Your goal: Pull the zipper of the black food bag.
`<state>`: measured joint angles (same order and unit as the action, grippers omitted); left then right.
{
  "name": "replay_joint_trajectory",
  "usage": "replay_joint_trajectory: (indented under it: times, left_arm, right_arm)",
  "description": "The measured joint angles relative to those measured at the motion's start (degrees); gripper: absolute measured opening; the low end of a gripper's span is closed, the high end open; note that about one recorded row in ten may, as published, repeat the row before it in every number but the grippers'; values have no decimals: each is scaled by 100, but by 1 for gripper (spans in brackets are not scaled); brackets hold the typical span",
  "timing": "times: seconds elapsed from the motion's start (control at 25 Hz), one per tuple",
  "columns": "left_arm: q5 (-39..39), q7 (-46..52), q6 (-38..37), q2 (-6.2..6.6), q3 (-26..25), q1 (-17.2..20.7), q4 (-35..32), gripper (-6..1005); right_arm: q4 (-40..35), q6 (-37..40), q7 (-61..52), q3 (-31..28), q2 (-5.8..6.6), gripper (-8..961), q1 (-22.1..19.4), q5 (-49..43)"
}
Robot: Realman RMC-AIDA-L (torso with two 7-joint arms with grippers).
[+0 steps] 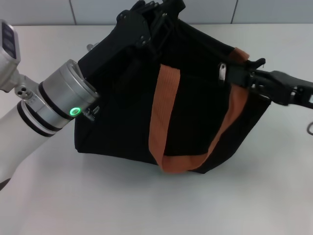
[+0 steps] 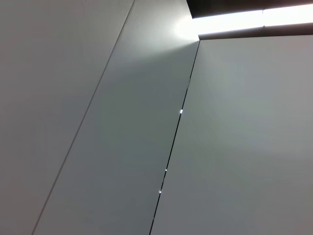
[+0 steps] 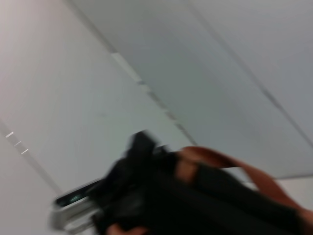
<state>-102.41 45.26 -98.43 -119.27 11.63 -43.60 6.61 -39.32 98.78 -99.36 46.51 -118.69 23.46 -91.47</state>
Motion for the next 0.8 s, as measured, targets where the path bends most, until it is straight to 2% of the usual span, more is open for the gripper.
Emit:
replay_joint_trajectory:
  times: [0.16,0.4,0.48,0.56,0.8]
  left_arm:
    - [25,0,95,0,-34,0,18,17]
    - [38,0,371,1,-207,186,46,17]
    - [42,-2,452,1,-240,246,48,17]
    - [34,-5,605,0,-250,473,11,17]
    - [35,-7,738,0,-252,648,-3,17]
  right_arm:
    - [-11,539,713,-413,-24,238,-108,71]
    - [-27,566,801,-600,-7,238,-138,75]
    - [-62,562,720,-625,6,238,-128,75]
    - [-263,555,484,-627,12,238,-100,74]
    - [-710,272,-206,-614,13,244,-76,38]
